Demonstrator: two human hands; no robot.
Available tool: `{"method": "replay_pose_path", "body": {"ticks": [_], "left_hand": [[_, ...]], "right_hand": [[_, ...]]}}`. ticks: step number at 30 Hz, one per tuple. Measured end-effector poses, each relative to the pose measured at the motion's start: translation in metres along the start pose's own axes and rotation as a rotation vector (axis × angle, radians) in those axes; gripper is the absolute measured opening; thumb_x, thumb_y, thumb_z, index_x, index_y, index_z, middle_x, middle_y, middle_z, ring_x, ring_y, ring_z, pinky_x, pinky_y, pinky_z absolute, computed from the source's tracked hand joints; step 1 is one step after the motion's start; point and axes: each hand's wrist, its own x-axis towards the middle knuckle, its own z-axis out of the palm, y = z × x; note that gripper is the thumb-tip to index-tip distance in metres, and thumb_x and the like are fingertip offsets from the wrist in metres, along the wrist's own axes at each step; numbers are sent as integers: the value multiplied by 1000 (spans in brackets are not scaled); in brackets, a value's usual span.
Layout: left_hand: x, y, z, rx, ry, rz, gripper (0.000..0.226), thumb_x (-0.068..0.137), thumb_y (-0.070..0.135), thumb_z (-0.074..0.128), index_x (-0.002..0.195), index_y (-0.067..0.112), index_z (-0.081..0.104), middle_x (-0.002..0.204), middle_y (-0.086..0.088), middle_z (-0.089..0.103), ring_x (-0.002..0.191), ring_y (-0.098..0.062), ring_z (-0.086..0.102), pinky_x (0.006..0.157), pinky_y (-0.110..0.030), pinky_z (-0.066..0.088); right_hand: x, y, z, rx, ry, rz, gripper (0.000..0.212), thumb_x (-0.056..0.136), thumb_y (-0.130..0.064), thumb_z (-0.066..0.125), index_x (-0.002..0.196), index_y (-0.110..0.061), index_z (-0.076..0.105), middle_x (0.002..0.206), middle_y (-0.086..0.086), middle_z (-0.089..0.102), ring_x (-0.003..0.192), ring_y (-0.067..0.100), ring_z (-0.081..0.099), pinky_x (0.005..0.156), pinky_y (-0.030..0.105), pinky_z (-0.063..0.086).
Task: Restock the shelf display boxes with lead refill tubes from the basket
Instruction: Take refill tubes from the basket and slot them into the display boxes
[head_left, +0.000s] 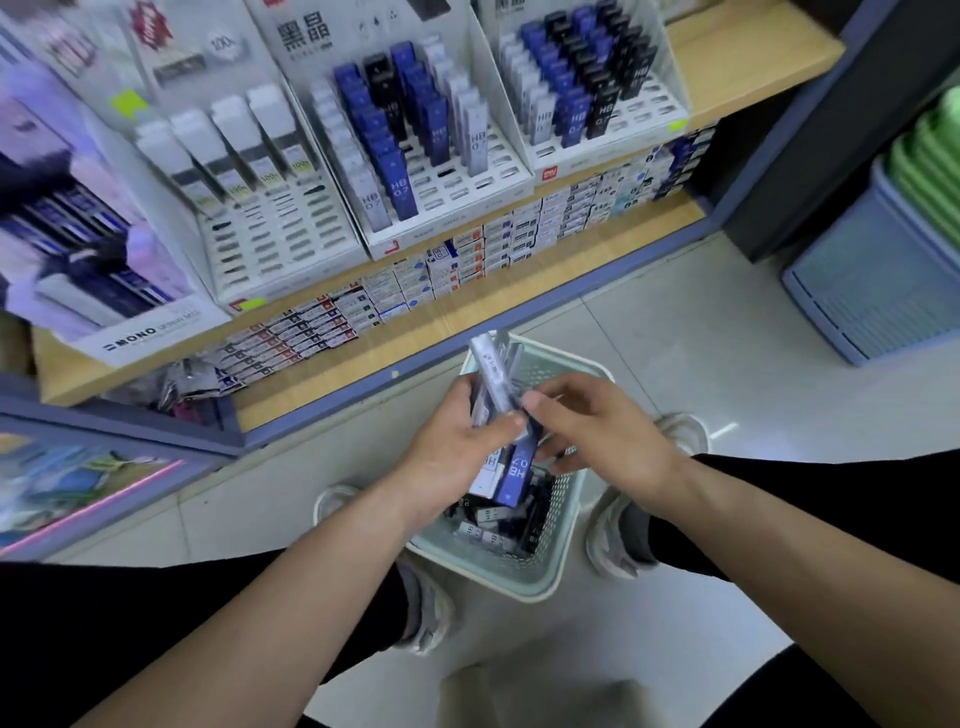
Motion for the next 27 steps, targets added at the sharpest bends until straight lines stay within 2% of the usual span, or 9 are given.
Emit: {"method": "replay_pose_path", "body": {"ticks": [3,5,9,13,17,19,24,27], "left_hand": [[-1,5,3,38,-9,30,38,93,18,69,128,22,53,122,4,68,114,-13,64,104,-37,48],[-1,6,7,28,-9,34,42,94,17,68,132,21,51,127,4,65,119,-11,61,107,-32,44],[3,6,11,37,-16,22,44,94,18,68,133,19,49,128,6,63,121,-8,57,110,-34,39],[10,7,11,37,-6,10,44,93,18,70,132,18,49,124,7,65,118,-8,57,111,-35,38],[12,6,14,62,-24,9,58,79,36,72,131,24,49,123,7,67,119,-11,60,112,-42,40],[12,4,17,77,-33,11,59,77,39,71,130,25,48,121,8,67,117,-11,61,111,-43,42],[15,-1,17,25,-53,14,52,90,19,73,134,23,46,116,8,71,113,-8,65,108,-39,45],[15,-2,16,25,-50,26,48,91,20,72,132,27,47,110,14,72,110,-4,65,103,-31,45]], "right_hand": [[0,-6,-1,48,15,7,30,92,-29,69,100,-3,61,75,10,68,62,25,66,61,38,59],[2,-8,-4,43,53,12,26,92,-26,70,99,-2,63,76,14,68,60,27,66,61,39,60],[8,-8,-7,24,127,-3,12,95,-18,67,96,-6,65,79,14,71,60,28,69,69,45,63],[13,-9,-9,15,130,-13,13,97,-23,62,96,-11,65,86,10,71,65,31,73,70,46,63],[18,-14,-11,-117,84,-73,29,89,-37,73,93,-12,59,82,4,66,60,30,70,58,41,61],[21,-14,-12,-211,69,-101,30,87,-37,75,89,-13,57,80,3,66,55,25,68,52,36,58],[25,-11,-13,-308,42,-167,17,92,-29,71,86,-16,61,76,1,65,52,21,66,49,35,56],[27,-9,-14,-268,40,-155,17,96,-25,66,87,-14,57,81,3,63,52,17,65,52,37,59]]}}
